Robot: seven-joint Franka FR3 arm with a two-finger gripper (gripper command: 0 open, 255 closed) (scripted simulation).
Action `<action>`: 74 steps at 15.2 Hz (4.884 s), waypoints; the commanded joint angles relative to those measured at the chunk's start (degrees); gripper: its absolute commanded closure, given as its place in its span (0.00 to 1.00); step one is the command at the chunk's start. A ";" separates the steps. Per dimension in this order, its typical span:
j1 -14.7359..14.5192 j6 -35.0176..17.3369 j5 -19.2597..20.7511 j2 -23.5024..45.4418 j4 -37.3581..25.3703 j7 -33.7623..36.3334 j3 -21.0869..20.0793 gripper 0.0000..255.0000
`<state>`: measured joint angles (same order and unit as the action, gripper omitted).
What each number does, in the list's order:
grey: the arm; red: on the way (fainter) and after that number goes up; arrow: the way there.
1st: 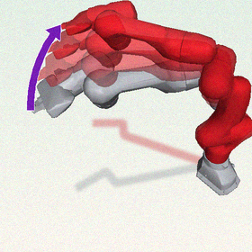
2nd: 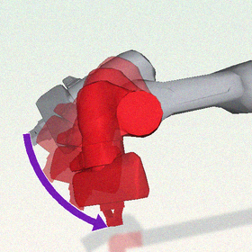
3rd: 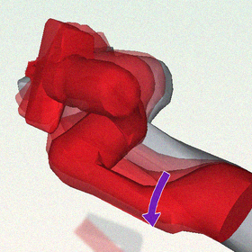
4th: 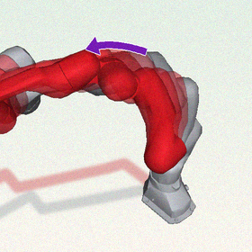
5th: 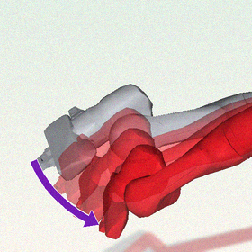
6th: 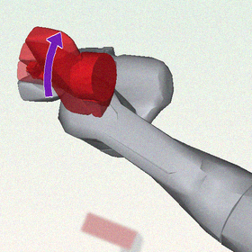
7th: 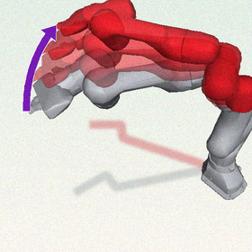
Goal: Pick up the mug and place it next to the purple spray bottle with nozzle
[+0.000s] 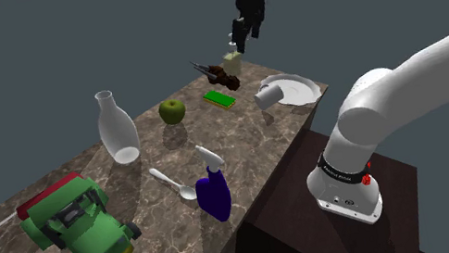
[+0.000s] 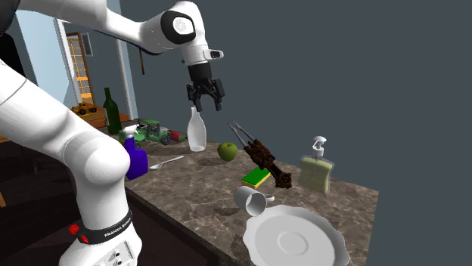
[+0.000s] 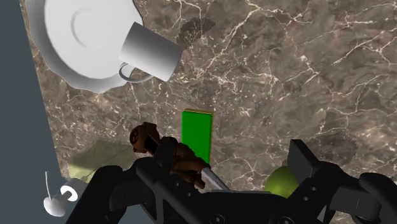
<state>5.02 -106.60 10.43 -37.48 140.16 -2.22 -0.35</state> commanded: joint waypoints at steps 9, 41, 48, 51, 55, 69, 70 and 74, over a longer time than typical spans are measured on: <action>5.91 -13.29 6.36 16.51 2.26 7.12 1.66 0.00; 14.04 -32.06 19.23 48.30 -3.08 20.61 7.64 1.00; 14.04 -32.07 19.23 48.30 -3.07 20.61 7.64 1.00; 14.03 -30.72 18.69 46.88 -3.09 19.87 7.50 1.00; 13.96 -27.97 17.67 44.14 -3.25 18.43 7.27 1.00; 13.51 -17.95 14.71 35.86 -5.55 13.95 6.69 1.00; 13.47 -17.21 14.54 35.36 -5.81 13.66 6.65 1.00; 14.52 -18.31 10.53 37.41 -7.30 8.07 8.04 0.00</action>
<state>18.95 -124.32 23.32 -1.13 133.60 9.36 6.92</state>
